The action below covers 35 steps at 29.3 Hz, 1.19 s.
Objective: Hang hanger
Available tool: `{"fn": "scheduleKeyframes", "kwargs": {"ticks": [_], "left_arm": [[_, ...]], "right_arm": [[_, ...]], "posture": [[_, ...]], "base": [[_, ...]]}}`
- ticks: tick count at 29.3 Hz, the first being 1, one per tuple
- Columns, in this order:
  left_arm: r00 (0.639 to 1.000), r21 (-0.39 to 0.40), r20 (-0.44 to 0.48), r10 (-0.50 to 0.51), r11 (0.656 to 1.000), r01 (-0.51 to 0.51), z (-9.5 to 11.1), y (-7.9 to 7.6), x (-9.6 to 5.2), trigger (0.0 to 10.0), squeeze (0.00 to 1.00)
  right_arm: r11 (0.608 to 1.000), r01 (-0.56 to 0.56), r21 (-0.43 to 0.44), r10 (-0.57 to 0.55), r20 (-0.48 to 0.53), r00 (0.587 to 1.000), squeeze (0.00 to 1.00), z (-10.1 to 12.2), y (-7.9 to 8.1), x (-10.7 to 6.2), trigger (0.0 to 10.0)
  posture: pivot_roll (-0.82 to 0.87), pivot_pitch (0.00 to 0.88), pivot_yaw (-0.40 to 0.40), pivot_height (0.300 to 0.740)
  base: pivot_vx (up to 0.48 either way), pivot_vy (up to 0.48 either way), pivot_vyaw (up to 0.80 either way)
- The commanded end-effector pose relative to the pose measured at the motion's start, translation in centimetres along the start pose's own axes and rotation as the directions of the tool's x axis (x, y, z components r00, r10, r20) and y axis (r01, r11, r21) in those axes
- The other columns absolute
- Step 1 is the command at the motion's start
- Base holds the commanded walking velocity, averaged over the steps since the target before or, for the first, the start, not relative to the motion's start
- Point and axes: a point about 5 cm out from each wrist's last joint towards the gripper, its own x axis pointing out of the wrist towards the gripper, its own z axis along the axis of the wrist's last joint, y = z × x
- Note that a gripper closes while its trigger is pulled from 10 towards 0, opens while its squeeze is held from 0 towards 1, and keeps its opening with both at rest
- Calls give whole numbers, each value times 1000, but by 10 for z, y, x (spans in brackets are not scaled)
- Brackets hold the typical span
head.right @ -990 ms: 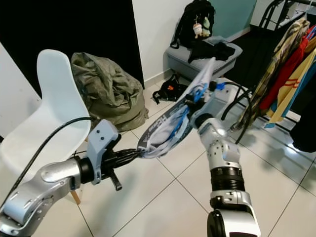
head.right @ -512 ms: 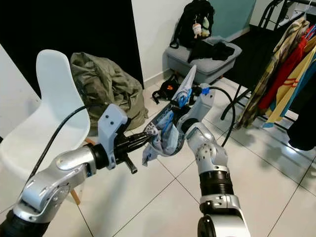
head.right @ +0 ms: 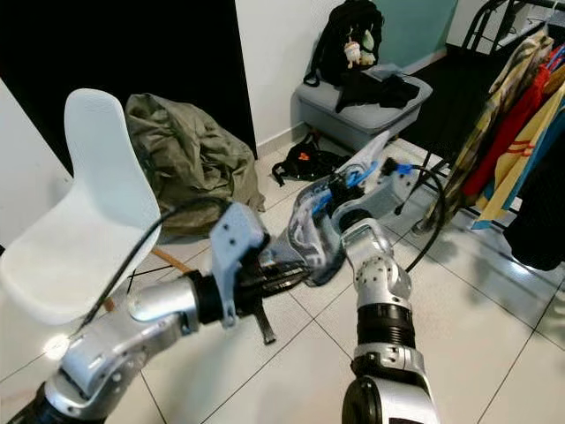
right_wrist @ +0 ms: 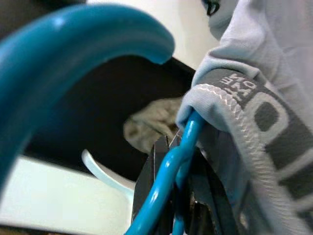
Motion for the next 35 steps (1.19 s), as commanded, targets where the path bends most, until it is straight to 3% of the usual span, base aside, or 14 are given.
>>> {"fn": "scheduleKeyframes", "kwargs": {"ticks": [1,5,10,14,20,21,26,27,28,32,33,35], "left_arm": [[1000,15,-27,8,1000,-7,-4,-2,-1,10000,0],[992,101,-56,113,989,-107,-7,11,0,10000,0],[986,143,-56,159,978,-149,-7,16,1,10000,0],[970,261,-64,234,942,-210,-8,24,7,10000,0],[969,292,-65,237,933,-209,-8,24,10,10000,0],[971,295,-54,233,933,-207,-7,23,12,10000,63],[975,295,-18,220,933,-205,-3,20,16,10000,63],[980,308,-13,199,933,-185,-2,17,18,10000,259],[984,315,-9,177,935,-165,-2,14,19,10000,694],[987,322,-5,162,935,-152,-1,12,21,10000,694],[990,320,3,143,938,-136,0,9,22,10000,1000],[993,317,2,121,941,-116,0,7,22,10000,1000]], "right_arm": [[999,9,48,-9,5,1000,0,-1,-1,1,10000],[997,-10,76,14,-43,999,0,-13,5,1,10000],[996,-26,90,33,-80,996,0,-23,10,0,10000],[993,-62,104,79,-164,983,0,-48,22,-5,10000],[991,-71,112,90,-181,979,0,-54,25,-6,10000],[991,-73,114,93,-185,978,0,-56,26,-6,10000],[990,-78,117,100,-196,976,0,-58,27,-6,10000],[990,-79,116,101,-200,975,0,-59,27,-7,10000],[990,-80,115,102,-205,973,0,-60,27,-7,10000],[990,-81,113,104,-210,972,0,-61,27,-7,10000],[991,-85,105,106,-222,969,0,-64,28,-8,10000],[991,-86,99,107,-231,967,0,-66,28,-9,10000]], "posture": [[-9,141,34,740],[-7,140,30,740],[-7,140,30,740],[-10,139,28,740],[-12,139,30,740],[-12,139,30,740],[-12,139,30,740],[-12,138,30,740],[-12,138,30,740],[-12,138,30,740],[-13,136,30,740],[-13,136,30,740]], "base": [[0,0,0],[0,0,0],[0,0,0],[0,0,0],[0,0,0],[0,0,0],[0,0,0],[0,0,0],[0,0,0],[0,0,0],[0,0,0],[0,0,0]]}}
